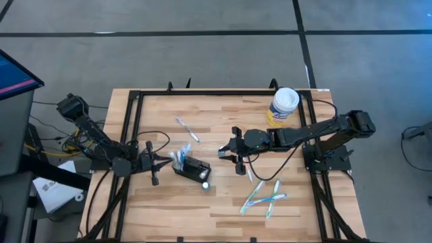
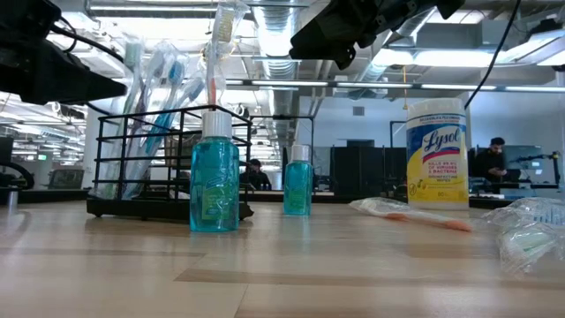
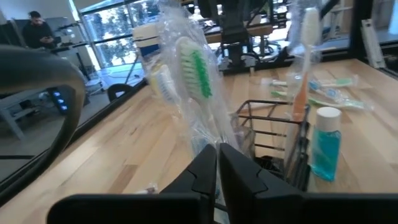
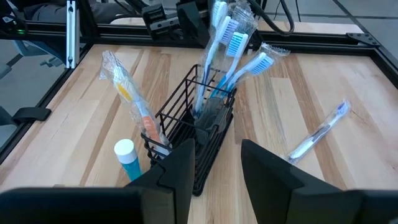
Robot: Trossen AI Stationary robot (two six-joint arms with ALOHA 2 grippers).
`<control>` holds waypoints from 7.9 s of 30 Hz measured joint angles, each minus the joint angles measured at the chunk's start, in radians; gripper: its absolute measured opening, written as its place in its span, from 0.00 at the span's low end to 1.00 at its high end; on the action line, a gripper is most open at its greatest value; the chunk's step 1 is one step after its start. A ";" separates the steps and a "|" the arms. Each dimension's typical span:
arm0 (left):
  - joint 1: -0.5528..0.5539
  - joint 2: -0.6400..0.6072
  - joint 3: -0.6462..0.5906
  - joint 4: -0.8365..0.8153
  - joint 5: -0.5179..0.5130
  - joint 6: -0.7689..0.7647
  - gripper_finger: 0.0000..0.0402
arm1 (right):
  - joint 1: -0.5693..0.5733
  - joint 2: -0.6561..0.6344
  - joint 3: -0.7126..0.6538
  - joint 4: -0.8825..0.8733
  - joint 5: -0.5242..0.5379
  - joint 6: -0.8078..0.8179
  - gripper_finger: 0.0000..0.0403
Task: Pick & Place toothbrushing station
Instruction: Put the left green toothbrush into the left compartment of the wire organizer, then put the purple toothbrush into the right compartment of the wire organizer
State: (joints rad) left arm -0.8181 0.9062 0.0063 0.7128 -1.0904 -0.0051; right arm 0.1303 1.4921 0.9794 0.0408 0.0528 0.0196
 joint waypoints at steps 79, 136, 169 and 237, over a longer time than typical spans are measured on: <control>1.039 -0.394 0.005 -0.341 0.610 0.177 0.10 | -0.023 0.000 0.000 0.015 0.000 -0.003 0.30; 1.359 0.537 0.699 -0.926 1.086 1.073 0.26 | -0.027 0.000 0.000 -0.094 0.000 -0.030 0.30; 1.373 0.652 0.668 -0.964 1.030 1.186 0.26 | -0.026 0.000 0.000 -0.093 0.000 -0.027 0.30; 1.190 0.359 0.703 -0.987 0.490 1.416 0.00 | -0.027 0.000 0.000 -0.036 0.000 -0.025 0.30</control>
State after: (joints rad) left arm 0.3719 1.2655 0.7094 -0.2741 -0.6003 1.4111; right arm 0.1036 1.4921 0.9793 0.0046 0.0526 -0.0054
